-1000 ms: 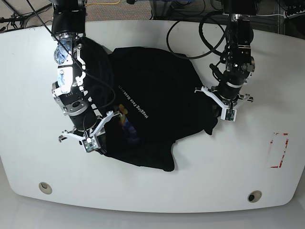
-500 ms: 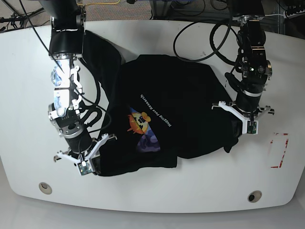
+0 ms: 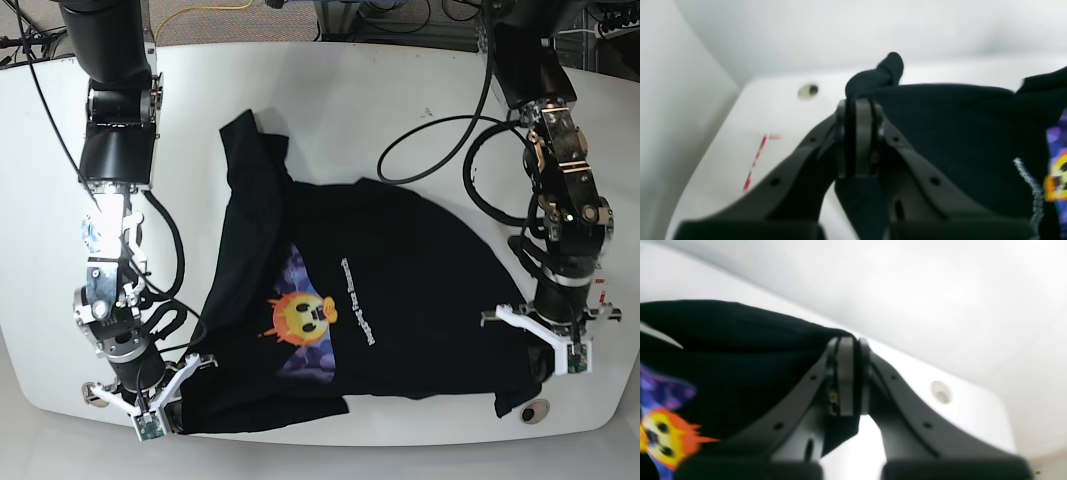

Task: Fold the T-shirt properly
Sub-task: 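Lift the shirt with both grippers and pull it apart to flatten, then swing the held shirt down and lay it flat, grippers holding its edge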

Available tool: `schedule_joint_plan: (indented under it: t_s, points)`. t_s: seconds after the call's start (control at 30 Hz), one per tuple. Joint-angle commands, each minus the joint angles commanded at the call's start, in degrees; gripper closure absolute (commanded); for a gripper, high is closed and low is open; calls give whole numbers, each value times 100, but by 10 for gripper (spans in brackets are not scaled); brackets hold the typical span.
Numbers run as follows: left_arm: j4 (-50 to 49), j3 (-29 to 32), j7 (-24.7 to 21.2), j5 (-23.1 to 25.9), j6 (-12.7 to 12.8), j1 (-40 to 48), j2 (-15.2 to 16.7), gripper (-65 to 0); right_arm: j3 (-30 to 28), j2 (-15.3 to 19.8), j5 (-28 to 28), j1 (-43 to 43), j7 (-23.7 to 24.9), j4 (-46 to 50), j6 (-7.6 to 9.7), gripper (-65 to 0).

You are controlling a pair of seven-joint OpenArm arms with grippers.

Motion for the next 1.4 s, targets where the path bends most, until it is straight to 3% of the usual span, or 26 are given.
schedule_joint_plan:
  t_s: [0.23, 0.53, 0.67, 0.83, 1.07, 1.4]
  points:
    - [132, 0, 290, 0, 0, -888, -185, 0, -9, 185, -132, 633, -264, -9, 281, 0]
    - [123, -9, 642, -18, 0, -2075, -563, 0, -9, 211, -220, 1679, -774, 9, 765, 0]
    - [123, -9, 765, -26, 0, -2242, -571, 0, 9, 229, -220, 1916, -1029, 97, 1002, 0]
    - [132, -18, 774, -26, 0, -2163, -580, 0, 18, 360, -185, 1916, -1284, 492, 1090, 0]
    - [141, -18, 747, -35, 0, -1284, -554, 0, 44, 404, -211, 941, -1380, 1169, 1090, 0]
    - [387, -35, 738, -70, 0, 281, -527, 0, 879, 211, -176, -1187, -1231, 1749, 1099, 0]
